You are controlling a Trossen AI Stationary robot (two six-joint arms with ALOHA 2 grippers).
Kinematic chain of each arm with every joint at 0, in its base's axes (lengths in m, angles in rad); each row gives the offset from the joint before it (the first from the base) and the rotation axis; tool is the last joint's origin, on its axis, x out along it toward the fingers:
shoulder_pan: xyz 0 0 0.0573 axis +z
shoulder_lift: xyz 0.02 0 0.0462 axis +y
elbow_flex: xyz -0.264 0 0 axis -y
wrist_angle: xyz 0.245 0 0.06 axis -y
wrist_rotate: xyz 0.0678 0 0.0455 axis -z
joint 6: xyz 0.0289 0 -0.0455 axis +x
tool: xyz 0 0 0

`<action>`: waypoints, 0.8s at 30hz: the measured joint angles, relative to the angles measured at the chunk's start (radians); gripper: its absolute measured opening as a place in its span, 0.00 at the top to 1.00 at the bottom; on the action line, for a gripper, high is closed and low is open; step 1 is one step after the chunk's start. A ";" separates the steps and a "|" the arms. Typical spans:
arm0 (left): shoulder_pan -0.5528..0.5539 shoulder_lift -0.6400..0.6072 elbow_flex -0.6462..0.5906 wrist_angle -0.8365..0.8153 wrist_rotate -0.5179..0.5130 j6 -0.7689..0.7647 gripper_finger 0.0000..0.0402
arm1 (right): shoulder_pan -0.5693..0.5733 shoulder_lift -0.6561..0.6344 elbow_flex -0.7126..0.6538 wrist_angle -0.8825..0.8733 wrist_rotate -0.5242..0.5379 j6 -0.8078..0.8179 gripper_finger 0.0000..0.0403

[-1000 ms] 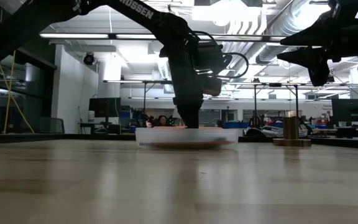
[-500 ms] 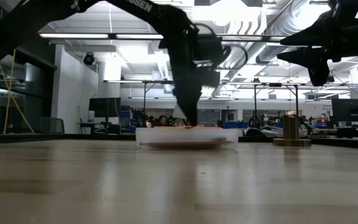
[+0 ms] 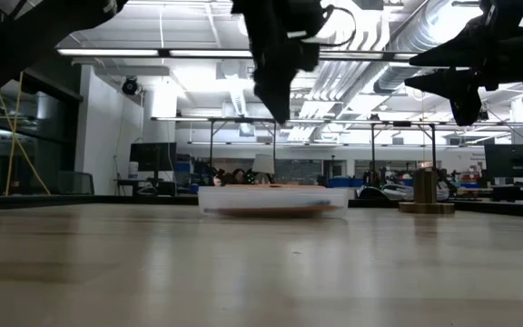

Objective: Pick & place school supplies into a supply box
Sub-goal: Put the pink pen into the orange supply box

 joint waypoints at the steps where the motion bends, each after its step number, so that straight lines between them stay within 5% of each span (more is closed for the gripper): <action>1: 0.000 0.000 0.024 -0.034 -0.011 -0.027 0.51 | 0.000 0.000 0.000 0.000 0.000 0.000 0.65; 10: -0.008 -0.099 -0.009 -0.227 0.001 -0.295 0.51 | 0.000 0.000 0.000 0.000 -0.006 0.000 0.65; 24: -0.137 -0.167 -0.010 -0.223 0.036 -0.500 0.51 | 0.000 0.000 0.000 -0.001 -0.014 0.000 0.65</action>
